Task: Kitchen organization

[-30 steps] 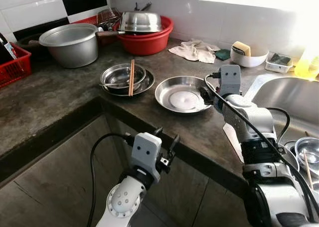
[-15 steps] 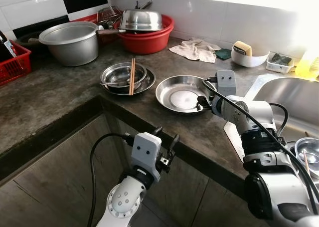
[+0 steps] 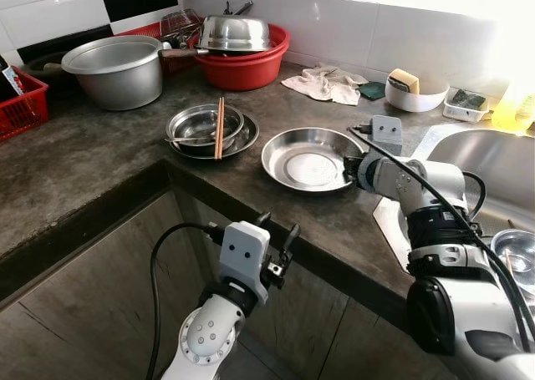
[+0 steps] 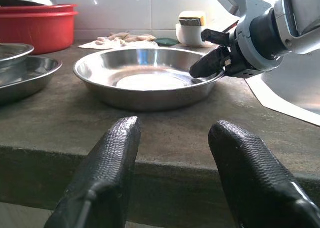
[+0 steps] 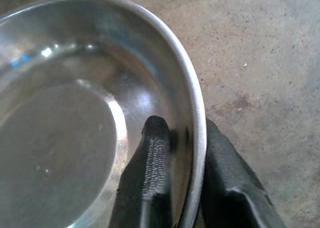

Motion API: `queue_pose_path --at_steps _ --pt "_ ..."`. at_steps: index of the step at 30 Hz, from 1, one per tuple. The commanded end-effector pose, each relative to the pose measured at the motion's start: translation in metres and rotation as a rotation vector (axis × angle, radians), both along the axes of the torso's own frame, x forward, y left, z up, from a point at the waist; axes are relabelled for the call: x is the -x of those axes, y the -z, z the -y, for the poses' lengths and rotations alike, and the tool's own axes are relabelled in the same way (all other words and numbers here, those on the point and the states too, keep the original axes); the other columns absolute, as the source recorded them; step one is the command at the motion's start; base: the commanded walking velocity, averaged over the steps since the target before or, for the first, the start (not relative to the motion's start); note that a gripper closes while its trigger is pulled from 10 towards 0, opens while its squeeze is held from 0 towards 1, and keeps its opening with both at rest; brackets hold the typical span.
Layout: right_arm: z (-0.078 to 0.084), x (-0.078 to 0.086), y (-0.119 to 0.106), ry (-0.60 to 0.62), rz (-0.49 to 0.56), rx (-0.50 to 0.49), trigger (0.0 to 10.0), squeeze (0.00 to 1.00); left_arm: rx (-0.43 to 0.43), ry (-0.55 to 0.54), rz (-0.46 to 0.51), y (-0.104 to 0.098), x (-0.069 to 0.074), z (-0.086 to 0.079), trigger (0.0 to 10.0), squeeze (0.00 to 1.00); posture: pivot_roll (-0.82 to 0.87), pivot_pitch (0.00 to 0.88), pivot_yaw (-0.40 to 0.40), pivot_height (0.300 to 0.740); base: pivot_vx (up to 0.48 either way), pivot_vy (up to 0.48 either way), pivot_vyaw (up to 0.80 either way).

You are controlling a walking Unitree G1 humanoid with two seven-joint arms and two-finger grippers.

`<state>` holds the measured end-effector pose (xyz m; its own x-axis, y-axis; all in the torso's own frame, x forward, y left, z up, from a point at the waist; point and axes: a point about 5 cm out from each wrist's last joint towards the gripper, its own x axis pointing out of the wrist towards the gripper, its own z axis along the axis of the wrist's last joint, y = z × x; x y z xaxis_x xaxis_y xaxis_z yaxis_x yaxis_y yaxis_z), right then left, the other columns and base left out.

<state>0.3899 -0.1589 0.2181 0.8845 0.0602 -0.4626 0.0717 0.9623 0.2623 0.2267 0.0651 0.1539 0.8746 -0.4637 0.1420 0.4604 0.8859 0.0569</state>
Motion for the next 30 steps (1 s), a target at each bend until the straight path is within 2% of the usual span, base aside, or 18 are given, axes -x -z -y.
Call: queue_pose_path --at_steps 1,7,9,11,14,16,18,20,21,22,23,24,25,26,27,28,29,30 --pt "-0.006 0.001 0.007 -0.004 -0.041 -0.050 0.0 0.00 -0.009 -0.011 -0.001 0.002 -0.001 0.000 10.0 0.00 0.07 0.062 -0.030 0.740 0.000 0.000 0.00" --pt "-0.007 0.001 0.003 0.039 0.001 -0.158 0.0 0.00 -0.010 -0.012 0.001 0.002 -0.002 0.000 10.0 0.00 0.07 0.060 -0.028 0.740 0.000 0.000 0.00" --pt "-0.006 0.000 -0.004 0.071 0.069 -0.228 0.0 0.00 -0.011 -0.014 0.003 0.002 -0.002 0.000 10.0 0.00 0.07 0.060 -0.028 0.740 0.000 0.000 0.00" --pt "-0.006 0.001 -0.007 0.080 0.096 -0.247 0.0 0.00 -0.011 -0.015 0.003 0.002 -0.002 -0.001 10.0 0.00 0.07 0.060 -0.028 0.740 0.000 0.000 0.00" --pt "-0.008 0.006 -0.017 0.139 0.220 -0.395 0.0 0.00 -0.013 -0.020 0.003 0.002 -0.003 -0.001 10.0 0.00 0.07 0.057 -0.025 0.740 0.000 0.000 0.00" --pt "-0.008 0.006 -0.017 0.139 0.220 -0.395 0.0 0.00 -0.013 -0.020 0.003 0.002 -0.003 -0.001 10.0 0.00 0.07 0.057 -0.025 0.740 0.000 0.000 0.00" --pt "-0.009 0.017 -0.024 0.135 0.336 -0.425 0.0 0.00 -0.010 -0.022 0.003 0.001 -0.003 -0.002 10.0 0.00 0.07 0.053 -0.020 0.740 0.000 0.000 0.00" --pt "-0.010 0.023 -0.027 0.136 0.371 -0.426 0.0 0.00 -0.008 -0.022 0.003 0.001 -0.003 -0.002 10.0 0.00 0.07 0.053 -0.020 0.740 0.000 0.000 0.00" --pt "-0.010 0.031 -0.032 0.128 0.444 -0.368 0.0 0.00 -0.006 -0.024 0.003 0.001 -0.004 -0.002 10.0 0.00 0.07 0.053 -0.019 0.740 0.000 0.000 0.00" --pt "-0.010 0.031 -0.032 0.128 0.444 -0.368 0.0 0.00 -0.006 -0.024 0.003 0.001 -0.004 -0.002 10.0 0.00 0.07 0.053 -0.019 0.740 0.000 0.000 0.00" --pt "-0.010 0.039 -0.035 0.132 0.501 -0.286 0.0 0.00 -0.002 -0.025 0.003 0.001 -0.004 -0.002 10.0 0.00 0.06 0.050 -0.016 0.740 0.000 0.000 0.00" --pt "-0.010 0.039 -0.035 0.132 0.501 -0.286 0.0 0.00 -0.002 -0.025 0.003 0.001 -0.004 -0.002 10.0 0.00 0.06 0.050 -0.016 0.740 0.000 0.000 0.00" --pt "-0.008 0.050 -0.040 0.143 0.590 -0.148 0.0 0.00 0.004 -0.028 0.002 0.000 -0.005 -0.003 10.0 0.00 0.06 0.045 -0.014 0.740 0.000 0.000 0.00" --pt "-0.008 0.050 -0.040 0.143 0.590 -0.148 0.0 0.00 0.004 -0.028 0.002 0.000 -0.005 -0.003 10.0 0.00 0.06 0.045 -0.014 0.740 0.000 0.000 0.00" --pt "-0.007 0.060 -0.043 0.144 0.665 -0.020 0.0 0.00 0.019 -0.033 -0.003 0.000 -0.006 -0.003 10.0 0.00 0.06 0.040 -0.012 0.740 0.000 0.000 0.00" --pt "-0.008 0.069 -0.041 0.145 0.708 0.068 0.0 0.00 0.038 -0.032 -0.007 -0.002 -0.007 -0.004 10.0 0.00 0.05 0.036 -0.009 0.740 0.000 0.000 0.00" --pt "-0.008 0.069 -0.041 0.145 0.708 0.068 0.0 0.00 0.038 -0.032 -0.007 -0.002 -0.007 -0.004 10.0 0.00 0.05 0.036 -0.009 0.740 0.000 0.000 0.00" --pt "-0.009 0.074 -0.039 0.143 0.730 0.113 0.0 0.00 0.051 -0.031 -0.008 -0.002 -0.007 -0.004 10.0 0.00 0.05 0.036 -0.009 0.740 0.000 0.000 0.00"
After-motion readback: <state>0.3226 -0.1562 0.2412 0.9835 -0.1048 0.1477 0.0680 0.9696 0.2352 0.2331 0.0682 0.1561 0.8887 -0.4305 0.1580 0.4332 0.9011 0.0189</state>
